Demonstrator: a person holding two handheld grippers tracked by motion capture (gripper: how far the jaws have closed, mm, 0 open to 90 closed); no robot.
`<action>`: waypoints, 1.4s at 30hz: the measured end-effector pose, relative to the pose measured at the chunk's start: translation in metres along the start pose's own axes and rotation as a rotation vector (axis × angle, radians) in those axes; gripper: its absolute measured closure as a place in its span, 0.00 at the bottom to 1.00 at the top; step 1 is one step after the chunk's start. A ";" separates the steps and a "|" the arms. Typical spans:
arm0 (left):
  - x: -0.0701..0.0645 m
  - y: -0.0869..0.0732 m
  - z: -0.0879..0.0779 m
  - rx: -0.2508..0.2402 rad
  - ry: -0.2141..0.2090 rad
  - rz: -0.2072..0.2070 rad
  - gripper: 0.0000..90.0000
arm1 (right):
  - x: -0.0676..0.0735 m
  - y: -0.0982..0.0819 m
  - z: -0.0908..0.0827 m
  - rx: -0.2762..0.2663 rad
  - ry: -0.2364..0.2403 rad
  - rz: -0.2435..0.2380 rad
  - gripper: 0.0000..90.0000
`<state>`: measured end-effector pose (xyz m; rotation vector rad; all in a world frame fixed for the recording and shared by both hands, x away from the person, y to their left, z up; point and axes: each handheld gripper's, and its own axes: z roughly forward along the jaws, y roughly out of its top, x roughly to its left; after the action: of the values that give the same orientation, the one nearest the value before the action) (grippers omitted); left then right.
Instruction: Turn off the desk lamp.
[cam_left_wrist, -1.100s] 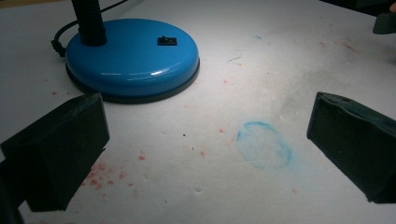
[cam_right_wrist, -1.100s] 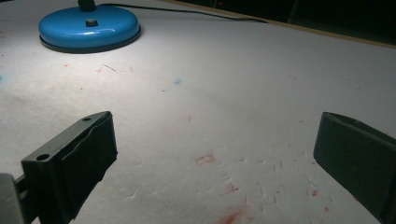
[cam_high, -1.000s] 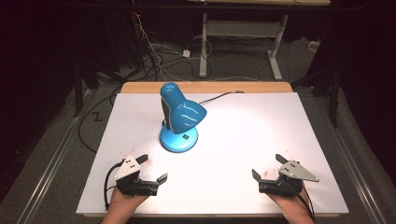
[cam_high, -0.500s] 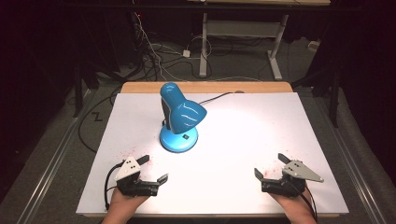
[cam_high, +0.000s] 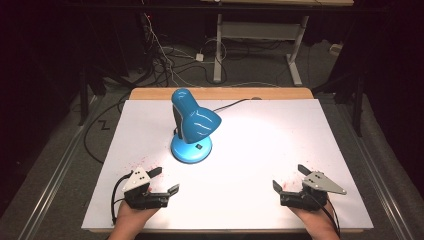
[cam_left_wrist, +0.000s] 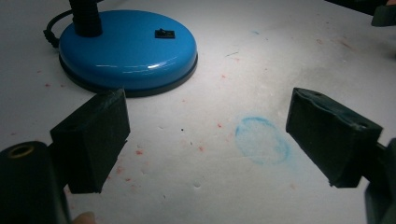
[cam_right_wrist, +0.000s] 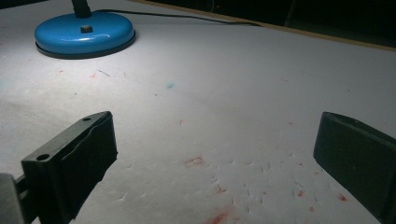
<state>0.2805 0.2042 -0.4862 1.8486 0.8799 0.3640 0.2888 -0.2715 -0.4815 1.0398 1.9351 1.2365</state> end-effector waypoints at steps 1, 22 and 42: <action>0.000 0.000 0.000 -0.003 -0.007 -0.002 0.16 | 0.000 0.000 0.000 0.001 0.000 0.000 0.00; -0.001 0.002 0.001 0.019 -0.056 0.014 0.49 | 0.003 0.001 -0.001 0.002 0.006 -0.010 0.00; 0.005 0.004 0.001 0.028 -0.034 -0.065 0.90 | 0.003 0.002 -0.002 -0.001 0.006 -0.011 0.00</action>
<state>0.2868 0.2062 -0.4838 1.8416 0.9238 0.2803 0.2861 -0.2689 -0.4795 1.0240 1.9418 1.2357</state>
